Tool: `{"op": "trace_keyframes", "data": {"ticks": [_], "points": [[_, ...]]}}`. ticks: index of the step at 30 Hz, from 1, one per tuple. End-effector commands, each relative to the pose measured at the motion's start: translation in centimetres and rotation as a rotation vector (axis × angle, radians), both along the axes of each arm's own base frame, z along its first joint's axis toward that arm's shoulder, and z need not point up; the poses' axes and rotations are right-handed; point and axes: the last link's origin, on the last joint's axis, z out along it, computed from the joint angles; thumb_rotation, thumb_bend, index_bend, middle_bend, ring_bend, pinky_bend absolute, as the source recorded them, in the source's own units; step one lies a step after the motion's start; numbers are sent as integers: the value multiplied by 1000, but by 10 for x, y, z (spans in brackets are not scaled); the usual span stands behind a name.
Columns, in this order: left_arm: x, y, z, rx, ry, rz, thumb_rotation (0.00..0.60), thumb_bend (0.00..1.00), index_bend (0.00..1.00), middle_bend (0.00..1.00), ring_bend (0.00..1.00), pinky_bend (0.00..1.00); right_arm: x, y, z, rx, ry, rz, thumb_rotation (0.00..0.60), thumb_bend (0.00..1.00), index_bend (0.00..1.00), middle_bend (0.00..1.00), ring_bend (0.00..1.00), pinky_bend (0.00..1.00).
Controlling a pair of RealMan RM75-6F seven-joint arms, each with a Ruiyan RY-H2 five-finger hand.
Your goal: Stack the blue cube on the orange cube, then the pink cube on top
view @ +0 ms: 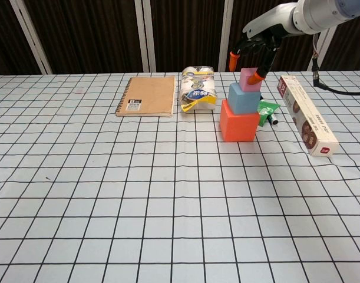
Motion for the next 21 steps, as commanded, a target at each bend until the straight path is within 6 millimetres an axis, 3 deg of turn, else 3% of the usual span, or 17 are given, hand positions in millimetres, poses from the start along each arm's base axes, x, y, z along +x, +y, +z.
{"op": "trace_keyframes", "data": {"ticks": [1,8,13,21], "points": [[0,0,0,0,0,0,600,129,84,0,0,0,-1,1,1,5,8,0,600,372,192,0,0,0],[0,0,0,-5,-1,-3,600,129,84,0,0,0,-4,5,8,28,37,-2,600,370,63,0,0,0],[1,1,0,-11,-3,-10,600,129,84,0,0,0,-11,15,22,24,53,-17,600,268,0,0,0,0],[1,-1,2,-33,-24,-30,600,128,85,0,0,0,-43,65,49,-27,32,-36,600,245,0,0,0,0]]}}
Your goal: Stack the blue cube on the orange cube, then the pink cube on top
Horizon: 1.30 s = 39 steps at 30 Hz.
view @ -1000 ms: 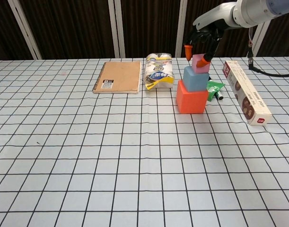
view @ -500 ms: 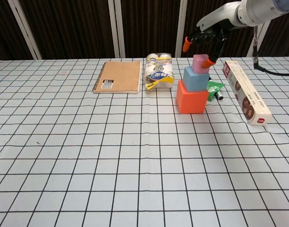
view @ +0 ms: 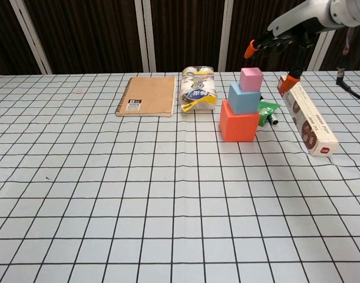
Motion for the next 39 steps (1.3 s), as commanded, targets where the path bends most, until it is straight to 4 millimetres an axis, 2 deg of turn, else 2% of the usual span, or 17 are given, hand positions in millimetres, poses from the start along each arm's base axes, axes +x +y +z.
{"op": "trace_keyframes", "data": {"ticks": [1,13,18,22,29,36,39], "points": [[0,-2,2,-6,-10,-11,600,128,85,0,0,0,-28,35,17,-43,0,-8,600,245,0,0,0,0],[1,-15,11,-25,-66,-77,600,128,85,0,0,0,-97,161,24,-215,-102,-2,600,244,0,0,0,0],[2,-21,14,-31,-77,-100,600,129,85,0,0,0,-127,205,32,-284,-156,-24,600,244,0,0,0,0],[3,-25,16,-25,-86,-118,600,129,85,0,0,0,-152,234,33,-346,-123,-22,600,244,0,0,0,0],[3,-29,17,-24,-85,-121,600,128,84,0,0,0,-174,258,20,-434,-86,58,600,244,3,0,0,0],[3,-30,18,-15,-83,-120,600,129,83,0,0,0,-197,260,16,-513,13,61,600,244,0,0,0,0],[3,-29,17,-15,-82,-120,600,129,83,0,0,0,-201,257,20,-563,40,58,600,244,0,0,0,0]]}}
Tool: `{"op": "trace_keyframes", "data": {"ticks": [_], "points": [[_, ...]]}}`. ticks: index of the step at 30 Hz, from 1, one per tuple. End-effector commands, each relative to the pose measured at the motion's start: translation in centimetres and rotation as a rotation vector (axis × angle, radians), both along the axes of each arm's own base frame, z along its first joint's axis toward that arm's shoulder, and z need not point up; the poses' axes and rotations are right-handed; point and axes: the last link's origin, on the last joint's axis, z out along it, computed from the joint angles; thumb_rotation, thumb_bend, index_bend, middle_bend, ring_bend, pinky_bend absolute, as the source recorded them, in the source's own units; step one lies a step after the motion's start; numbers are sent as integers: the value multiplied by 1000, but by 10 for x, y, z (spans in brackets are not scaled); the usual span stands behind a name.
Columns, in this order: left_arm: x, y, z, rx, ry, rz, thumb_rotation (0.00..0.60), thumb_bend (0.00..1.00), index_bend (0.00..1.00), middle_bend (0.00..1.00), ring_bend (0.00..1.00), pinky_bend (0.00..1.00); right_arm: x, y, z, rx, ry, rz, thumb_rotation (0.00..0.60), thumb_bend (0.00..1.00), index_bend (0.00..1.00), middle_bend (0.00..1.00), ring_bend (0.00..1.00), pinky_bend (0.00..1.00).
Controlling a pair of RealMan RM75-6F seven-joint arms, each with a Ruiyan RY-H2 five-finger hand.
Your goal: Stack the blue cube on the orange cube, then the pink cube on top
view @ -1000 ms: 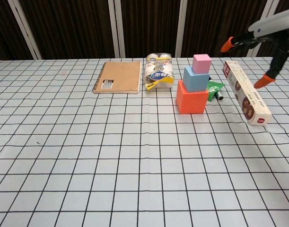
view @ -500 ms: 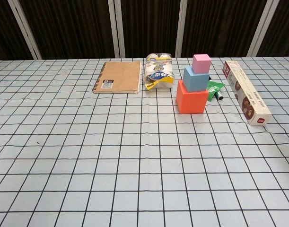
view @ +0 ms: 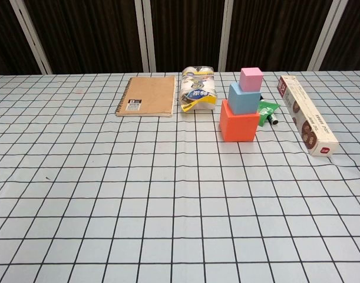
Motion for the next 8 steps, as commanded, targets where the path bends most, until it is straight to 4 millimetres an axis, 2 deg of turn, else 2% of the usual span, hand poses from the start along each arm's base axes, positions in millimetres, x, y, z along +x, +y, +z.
{"op": "trace_keyframes", "data": {"ticks": [1,8], "points": [[1,1,-1,-3,3,-1,600,129,83,0,0,0,-4,-1,4,-67,14,-8,600,244,0,0,0,0],[5,2,-9,-35,28,-15,600,129,83,0,0,0,0,-1,5,-103,-3,19,600,245,0,0,0,0]]}}
